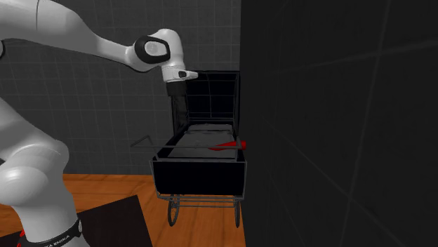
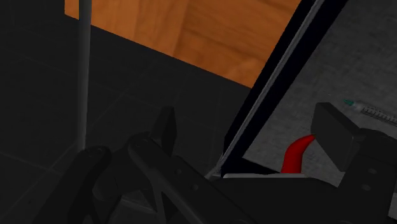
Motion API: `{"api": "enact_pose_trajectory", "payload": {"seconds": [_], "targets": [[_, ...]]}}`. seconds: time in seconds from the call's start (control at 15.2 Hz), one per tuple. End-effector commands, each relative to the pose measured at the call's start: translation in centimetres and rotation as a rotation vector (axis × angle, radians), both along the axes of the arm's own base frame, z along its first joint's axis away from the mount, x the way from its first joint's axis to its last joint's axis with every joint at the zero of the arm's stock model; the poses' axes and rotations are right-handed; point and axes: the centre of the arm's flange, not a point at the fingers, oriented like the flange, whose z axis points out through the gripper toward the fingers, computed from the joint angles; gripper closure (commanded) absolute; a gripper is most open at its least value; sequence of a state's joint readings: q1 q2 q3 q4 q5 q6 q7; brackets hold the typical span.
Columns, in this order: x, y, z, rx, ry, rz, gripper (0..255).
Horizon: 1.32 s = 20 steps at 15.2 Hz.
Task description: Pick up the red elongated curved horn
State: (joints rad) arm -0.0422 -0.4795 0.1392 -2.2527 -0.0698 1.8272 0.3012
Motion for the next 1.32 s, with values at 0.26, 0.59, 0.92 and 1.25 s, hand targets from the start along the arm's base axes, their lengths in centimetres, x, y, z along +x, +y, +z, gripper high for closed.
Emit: {"api": "enact_pose_trajectory", "payload": {"seconds": [0.26,0.59,0.92,1.25], "targets": [[6.6,1.2,-3.9,0.022,-0.016,-0.058,0],[12.3,2.2,-6.8,0.039,-0.028,-0.105,0],[18.0,2.9,-9.7,0.057,-0.040,-0.152,0],[23.8,3.5,-12.4,0.074,-0.052,-0.199,0]]}}
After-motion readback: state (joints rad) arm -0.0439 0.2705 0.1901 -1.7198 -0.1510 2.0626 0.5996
